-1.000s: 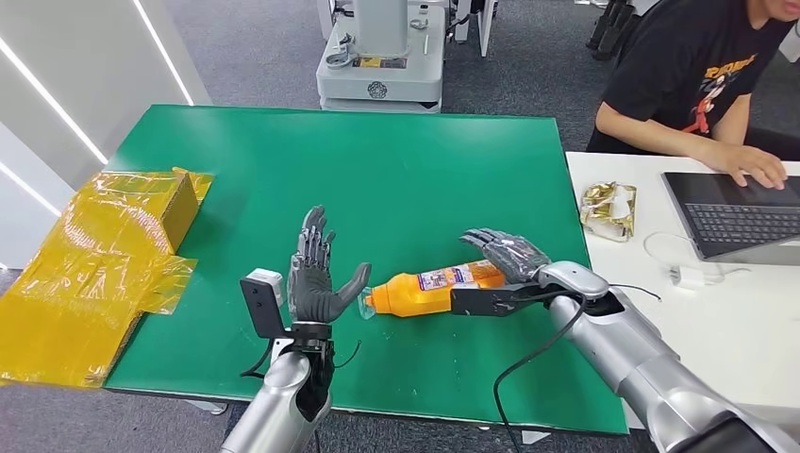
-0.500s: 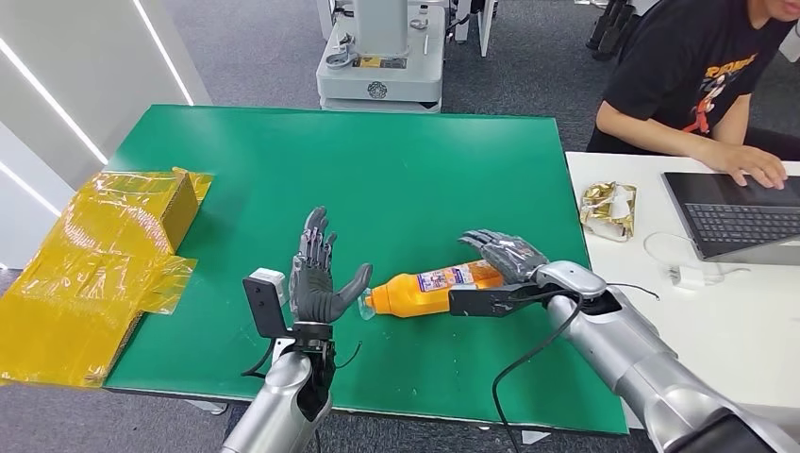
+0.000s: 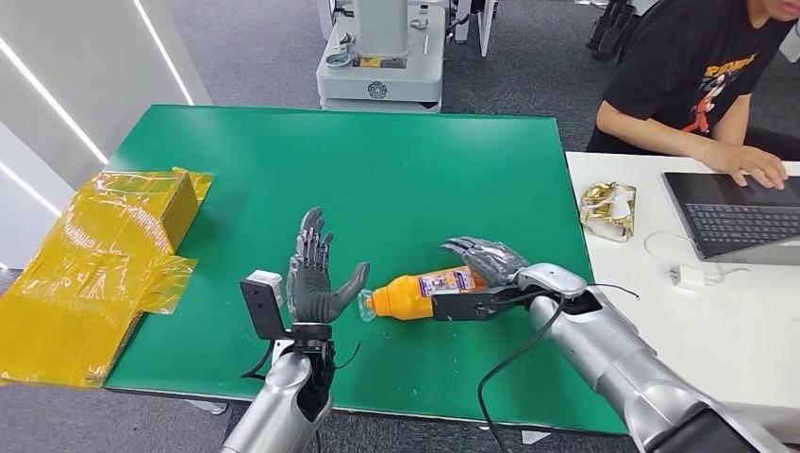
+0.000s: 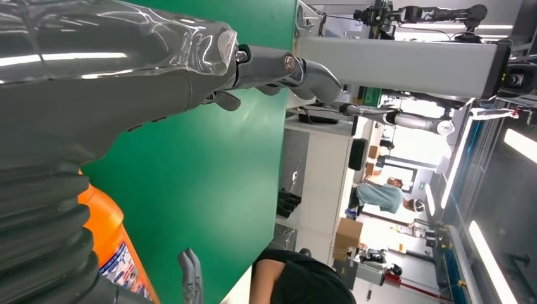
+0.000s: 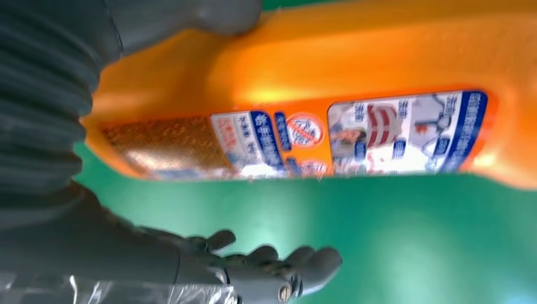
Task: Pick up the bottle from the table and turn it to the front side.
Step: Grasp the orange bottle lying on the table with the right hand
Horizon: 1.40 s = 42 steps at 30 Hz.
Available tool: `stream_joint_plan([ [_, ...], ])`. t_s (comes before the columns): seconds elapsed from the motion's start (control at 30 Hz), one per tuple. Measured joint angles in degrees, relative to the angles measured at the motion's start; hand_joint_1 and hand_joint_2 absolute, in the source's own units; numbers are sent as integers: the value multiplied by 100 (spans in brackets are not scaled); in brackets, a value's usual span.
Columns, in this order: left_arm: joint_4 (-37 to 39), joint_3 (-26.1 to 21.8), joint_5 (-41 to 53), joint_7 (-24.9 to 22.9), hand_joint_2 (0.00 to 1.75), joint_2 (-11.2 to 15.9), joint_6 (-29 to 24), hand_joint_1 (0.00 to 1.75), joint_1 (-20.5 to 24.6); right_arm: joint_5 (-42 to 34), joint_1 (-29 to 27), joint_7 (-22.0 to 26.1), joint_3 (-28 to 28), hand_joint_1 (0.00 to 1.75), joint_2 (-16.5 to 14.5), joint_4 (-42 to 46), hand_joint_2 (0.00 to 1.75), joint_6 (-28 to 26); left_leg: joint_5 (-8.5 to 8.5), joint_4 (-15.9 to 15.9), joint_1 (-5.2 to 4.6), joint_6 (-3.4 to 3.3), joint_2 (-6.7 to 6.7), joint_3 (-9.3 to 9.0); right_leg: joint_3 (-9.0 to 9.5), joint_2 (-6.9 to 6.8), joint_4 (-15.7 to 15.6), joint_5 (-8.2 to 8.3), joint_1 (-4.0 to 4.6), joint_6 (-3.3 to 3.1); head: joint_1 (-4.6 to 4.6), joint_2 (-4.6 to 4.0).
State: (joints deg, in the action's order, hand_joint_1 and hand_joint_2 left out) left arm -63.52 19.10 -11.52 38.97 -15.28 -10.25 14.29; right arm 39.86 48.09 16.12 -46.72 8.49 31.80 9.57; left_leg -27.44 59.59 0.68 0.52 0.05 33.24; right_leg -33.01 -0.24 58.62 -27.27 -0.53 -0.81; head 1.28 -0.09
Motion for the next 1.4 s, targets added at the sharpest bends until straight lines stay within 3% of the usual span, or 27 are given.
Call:
stream_joint_plan([
  [0.33,29,0,-48,-6,175,-32,46,0,32,-206,-24,527,-45,0,-35,-470,175,221,-1,4,-1,-1,0,0,0,0,-2,1,-1,1,1,0],
  [0.63,96,2,-138,-5,175,-59,-12,0,87,-161,40,438,-45,2,-137,-710,175,280,1,4,0,-1,2,-4,3,2,-2,2,0,3,1,0],
  [0.77,97,1,-162,-6,175,-61,-50,0,86,-119,87,293,-45,174,-152,-814,175,336,2,5,0,-3,2,-4,5,2,-2,4,0,5,1,0],
  [1.4,46,-2,-126,-35,175,-57,-167,0,-33,25,129,314,-51,175,-290,-968,175,7,5,9,-1,-8,2,-3,10,2,-1,10,0,14,1,0],
])
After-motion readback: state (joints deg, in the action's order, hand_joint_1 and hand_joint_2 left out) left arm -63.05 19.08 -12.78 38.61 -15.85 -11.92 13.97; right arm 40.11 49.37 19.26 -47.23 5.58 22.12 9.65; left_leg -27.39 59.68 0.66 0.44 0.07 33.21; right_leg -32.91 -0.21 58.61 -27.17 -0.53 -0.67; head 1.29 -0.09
